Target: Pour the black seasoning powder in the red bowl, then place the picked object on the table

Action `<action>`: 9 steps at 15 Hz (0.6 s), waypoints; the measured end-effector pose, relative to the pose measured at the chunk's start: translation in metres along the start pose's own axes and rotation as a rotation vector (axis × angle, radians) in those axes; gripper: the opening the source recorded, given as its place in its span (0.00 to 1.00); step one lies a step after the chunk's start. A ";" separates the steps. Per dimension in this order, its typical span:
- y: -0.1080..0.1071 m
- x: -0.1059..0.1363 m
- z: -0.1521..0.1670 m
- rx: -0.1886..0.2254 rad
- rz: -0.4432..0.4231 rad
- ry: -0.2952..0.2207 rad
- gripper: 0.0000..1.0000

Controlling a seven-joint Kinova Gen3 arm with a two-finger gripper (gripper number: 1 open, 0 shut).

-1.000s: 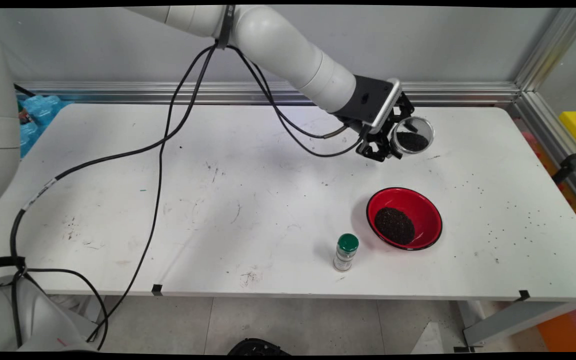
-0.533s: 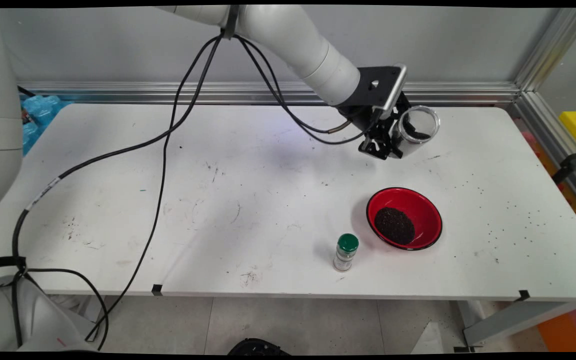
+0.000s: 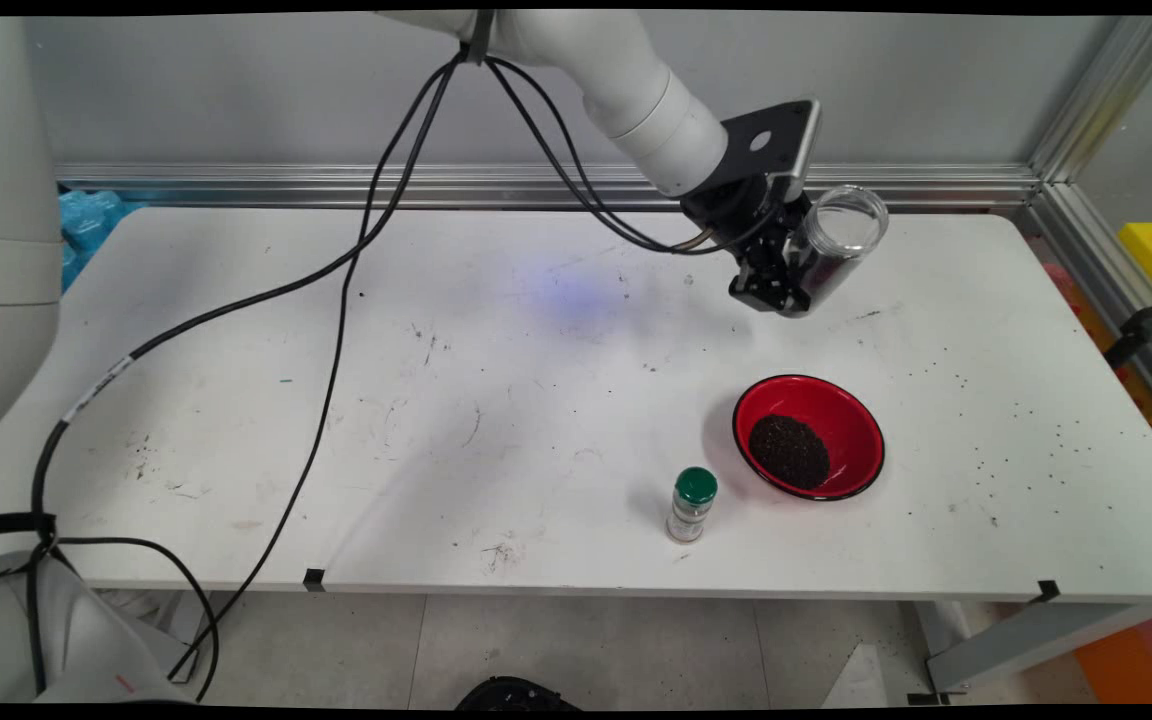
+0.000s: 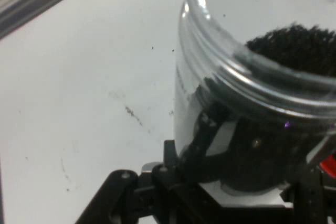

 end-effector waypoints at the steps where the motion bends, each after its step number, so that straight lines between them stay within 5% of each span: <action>1: -0.002 -0.001 0.002 -0.005 -0.027 -0.002 0.00; 9: -0.010 -0.011 0.025 -0.045 -0.202 0.003 0.00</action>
